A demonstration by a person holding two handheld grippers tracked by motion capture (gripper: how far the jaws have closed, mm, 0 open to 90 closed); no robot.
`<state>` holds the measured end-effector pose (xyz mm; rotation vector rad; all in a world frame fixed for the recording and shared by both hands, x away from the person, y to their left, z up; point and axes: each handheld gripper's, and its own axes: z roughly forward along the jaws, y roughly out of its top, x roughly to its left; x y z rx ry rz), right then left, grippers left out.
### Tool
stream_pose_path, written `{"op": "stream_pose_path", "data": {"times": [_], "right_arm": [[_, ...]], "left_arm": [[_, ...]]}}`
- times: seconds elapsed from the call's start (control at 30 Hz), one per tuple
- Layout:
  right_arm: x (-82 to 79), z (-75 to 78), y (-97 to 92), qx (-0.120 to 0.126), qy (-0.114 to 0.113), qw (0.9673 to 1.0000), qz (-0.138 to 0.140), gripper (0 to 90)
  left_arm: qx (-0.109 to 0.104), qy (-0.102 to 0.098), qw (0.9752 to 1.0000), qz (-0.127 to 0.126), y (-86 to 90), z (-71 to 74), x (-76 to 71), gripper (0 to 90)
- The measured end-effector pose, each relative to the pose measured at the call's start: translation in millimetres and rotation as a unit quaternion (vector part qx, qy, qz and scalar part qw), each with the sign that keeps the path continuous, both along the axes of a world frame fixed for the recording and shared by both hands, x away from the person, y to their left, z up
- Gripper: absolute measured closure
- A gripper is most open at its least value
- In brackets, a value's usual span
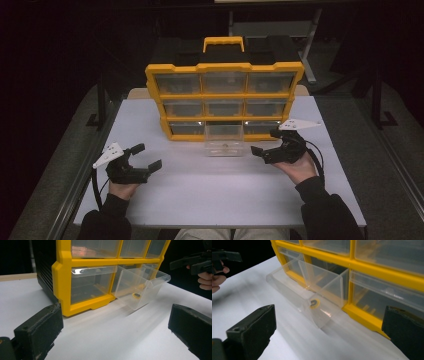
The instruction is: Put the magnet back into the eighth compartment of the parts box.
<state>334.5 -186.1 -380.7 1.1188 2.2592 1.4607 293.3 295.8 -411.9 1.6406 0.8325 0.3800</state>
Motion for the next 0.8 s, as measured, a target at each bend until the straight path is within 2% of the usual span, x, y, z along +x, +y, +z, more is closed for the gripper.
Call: {"op": "stream_pose_path", "data": {"times": [0.3, 0.5, 0.8], "right_arm": [[-5.9, -12.9, -5.6, -0.001, 0.005, 1.0000, -0.005, 0.0], [-9.3, -21.3, -8.9, -0.012, 0.013, 0.9998, -0.006, 0.0], [-15.9, -28.1, -18.1, -0.022, 0.009, 0.9996, -0.018, 0.0]], "left_arm": [[0.002, -0.001, 1.0000, -0.006, -1.0, 0.0, 0.3, 0.0], [0.001, -0.001, 1.0000, -0.006, -0.4, 0.0, 0.5, 0.0], [-0.002, -0.001, 1.0000, -0.006, -0.7, 0.0, 0.7, 0.0]]}}
